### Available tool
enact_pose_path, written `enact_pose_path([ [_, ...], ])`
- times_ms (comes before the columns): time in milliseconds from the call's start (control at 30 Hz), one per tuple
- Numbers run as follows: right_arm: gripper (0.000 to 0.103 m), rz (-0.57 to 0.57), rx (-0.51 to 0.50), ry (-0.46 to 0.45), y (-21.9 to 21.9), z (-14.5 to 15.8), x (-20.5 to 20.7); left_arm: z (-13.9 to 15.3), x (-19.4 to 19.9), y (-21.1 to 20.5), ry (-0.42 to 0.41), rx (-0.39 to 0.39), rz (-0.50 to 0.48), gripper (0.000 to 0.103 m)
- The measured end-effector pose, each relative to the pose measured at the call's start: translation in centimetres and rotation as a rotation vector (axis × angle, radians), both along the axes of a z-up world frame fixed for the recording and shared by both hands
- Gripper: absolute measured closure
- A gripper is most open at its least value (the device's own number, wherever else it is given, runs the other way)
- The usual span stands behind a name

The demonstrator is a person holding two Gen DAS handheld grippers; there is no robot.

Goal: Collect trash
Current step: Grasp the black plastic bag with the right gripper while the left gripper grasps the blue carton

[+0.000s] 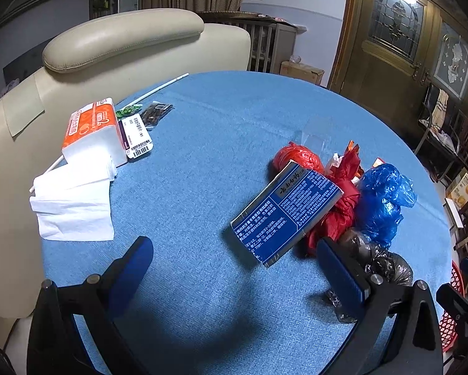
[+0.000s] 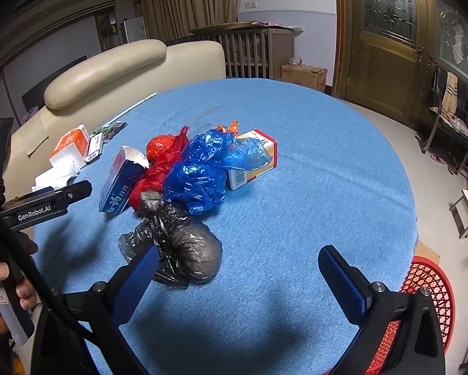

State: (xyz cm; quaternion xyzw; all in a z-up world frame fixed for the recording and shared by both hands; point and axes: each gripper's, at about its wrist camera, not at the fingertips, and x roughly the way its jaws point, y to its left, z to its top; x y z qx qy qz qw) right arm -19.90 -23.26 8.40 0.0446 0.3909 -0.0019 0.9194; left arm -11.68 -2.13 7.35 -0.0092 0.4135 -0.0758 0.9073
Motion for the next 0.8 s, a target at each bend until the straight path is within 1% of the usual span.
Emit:
enact_pose_path([
  [133, 0.0, 0.02, 0.007, 0.003, 0.2, 0.0, 0.2, -0.1, 0.0, 0.2, 0.002, 0.002, -0.002, 0.0],
  [267, 0.0, 0.09, 0.027, 0.019, 1.0, -0.2, 1.0, -0.2, -0.1, 0.6, 0.006, 0.003, -0.006, 0.0],
  [400, 0.0, 0.172, 0.06, 0.058, 2.2, -1.3, 2.8, -0.3, 0.1, 1.2, 0.01, 0.01, -0.011, 0.0],
  [500, 0.001, 0.219, 0.064, 0.085, 3.1, -2.2, 4.3, -0.5, 0.4, 1.8, 0.016, 0.014, -0.006, 0.0],
  [600, 0.004, 0.254, 0.05, 0.111, 3.9, -3.2, 5.7, -0.8, 0.9, 2.1, 0.025, 0.014, -0.004, 0.0],
  [633, 0.01, 0.263, 0.054, 0.126, 4.0, -3.7, 6.3, -0.9, 1.1, 2.0, 0.029, 0.015, -0.005, 0.0],
  [667, 0.022, 0.268, 0.058, 0.145, 4.2, -4.2, 6.9, -0.9, 1.2, 1.9, 0.032, 0.016, -0.011, 0.0],
  [700, 0.032, 0.273, 0.066, 0.168, 4.3, -4.8, 7.4, -1.0, 1.4, 1.7, 0.032, 0.018, -0.019, 0.0],
  [733, 0.053, 0.281, 0.08, 0.196, 4.4, -5.4, 7.7, -1.0, 1.5, 1.5, 0.032, 0.021, -0.025, 0.0],
  [767, 0.055, 0.292, 0.103, 0.214, 4.5, -5.9, 7.9, -1.0, 1.6, 1.1, 0.032, 0.024, -0.039, 0.0],
  [800, 0.056, 0.295, 0.102, 0.208, 4.7, -5.9, 7.8, -1.0, 1.7, 0.9, 0.031, 0.025, -0.052, 0.0],
])
